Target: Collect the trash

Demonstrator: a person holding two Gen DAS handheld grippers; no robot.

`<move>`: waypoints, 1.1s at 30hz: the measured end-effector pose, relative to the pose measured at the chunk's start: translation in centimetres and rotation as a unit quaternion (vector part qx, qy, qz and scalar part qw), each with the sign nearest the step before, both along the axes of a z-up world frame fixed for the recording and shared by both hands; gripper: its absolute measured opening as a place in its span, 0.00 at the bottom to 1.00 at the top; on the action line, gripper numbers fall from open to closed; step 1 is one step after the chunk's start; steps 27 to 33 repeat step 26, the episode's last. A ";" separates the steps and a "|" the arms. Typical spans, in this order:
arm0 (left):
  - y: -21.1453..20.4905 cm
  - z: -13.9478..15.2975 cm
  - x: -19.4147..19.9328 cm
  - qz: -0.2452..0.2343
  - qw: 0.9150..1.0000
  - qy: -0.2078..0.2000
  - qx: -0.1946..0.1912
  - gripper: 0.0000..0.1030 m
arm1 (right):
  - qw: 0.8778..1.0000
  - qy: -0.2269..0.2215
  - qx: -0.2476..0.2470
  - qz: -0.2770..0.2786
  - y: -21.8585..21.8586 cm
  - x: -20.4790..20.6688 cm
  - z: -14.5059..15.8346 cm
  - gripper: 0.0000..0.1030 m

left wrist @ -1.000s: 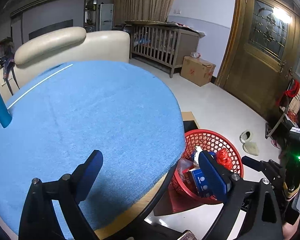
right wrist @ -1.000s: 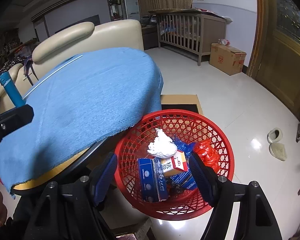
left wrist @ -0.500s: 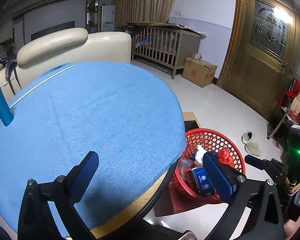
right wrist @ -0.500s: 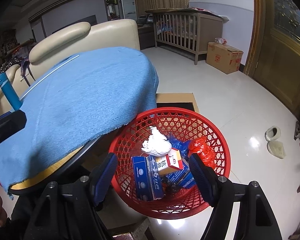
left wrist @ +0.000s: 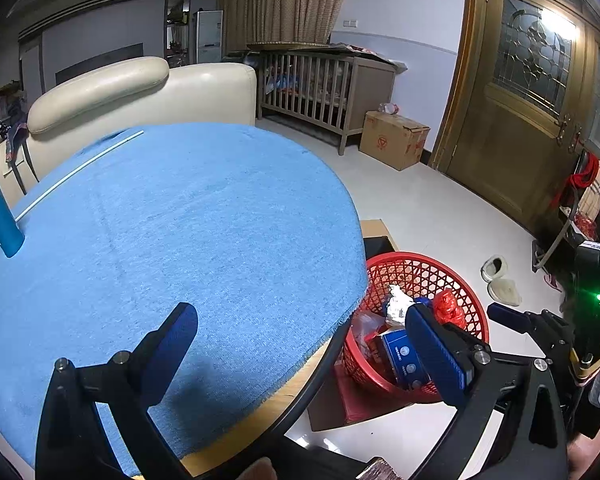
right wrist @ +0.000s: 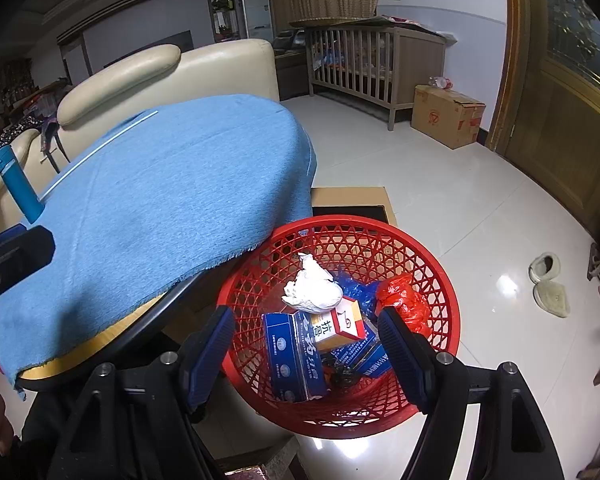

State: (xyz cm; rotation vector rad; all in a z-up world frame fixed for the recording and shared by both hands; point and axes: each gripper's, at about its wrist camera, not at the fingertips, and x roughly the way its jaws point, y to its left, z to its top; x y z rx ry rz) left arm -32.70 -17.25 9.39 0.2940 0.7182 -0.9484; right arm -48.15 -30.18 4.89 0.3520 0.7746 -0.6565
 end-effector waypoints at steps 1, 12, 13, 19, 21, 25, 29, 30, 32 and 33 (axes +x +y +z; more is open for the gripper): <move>0.0 0.0 0.0 -0.001 1.000 -0.001 0.000 1.00 | 1.000 0.000 0.000 -0.001 0.0 -0.1 0.0 0.75; -0.5 -0.2 -0.8 -0.019 1.000 -0.013 0.007 1.00 | 1.000 0.000 0.000 -0.005 -0.2 -0.2 0.1 0.75; -0.5 -0.2 -0.8 -0.022 1.000 -0.010 0.007 1.00 | 1.000 0.000 0.000 -0.006 -0.2 -0.3 0.0 0.75; -0.6 -0.3 -1.0 -0.031 0.999 -0.009 0.008 1.00 | 1.000 0.001 0.002 -0.012 -0.5 -0.6 -0.1 0.75; -0.6 -0.3 -1.0 -0.032 0.999 -0.008 0.007 1.00 | 1.000 0.001 0.003 -0.014 -0.6 -0.6 -0.1 0.75; -0.4 -0.3 -1.0 -0.031 0.999 -0.010 0.004 1.00 | 1.000 -0.001 0.001 -0.014 -0.5 -0.5 0.1 0.75; -0.4 -0.3 -1.0 -0.031 0.999 -0.008 0.004 1.00 | 1.000 -0.001 0.001 -0.013 -0.5 -0.5 0.1 0.75; -0.4 -0.3 -1.0 -0.031 0.999 -0.008 0.004 1.00 | 1.000 -0.001 0.001 -0.013 -0.5 -0.5 0.1 0.75; -0.4 -0.3 -1.0 -0.031 0.999 -0.008 0.004 1.00 | 1.000 -0.001 0.001 -0.013 -0.5 -0.5 0.1 0.75; -0.4 -0.3 -1.0 -0.031 0.999 -0.008 0.004 1.00 | 1.000 -0.001 0.001 -0.013 -0.5 -0.5 0.1 0.75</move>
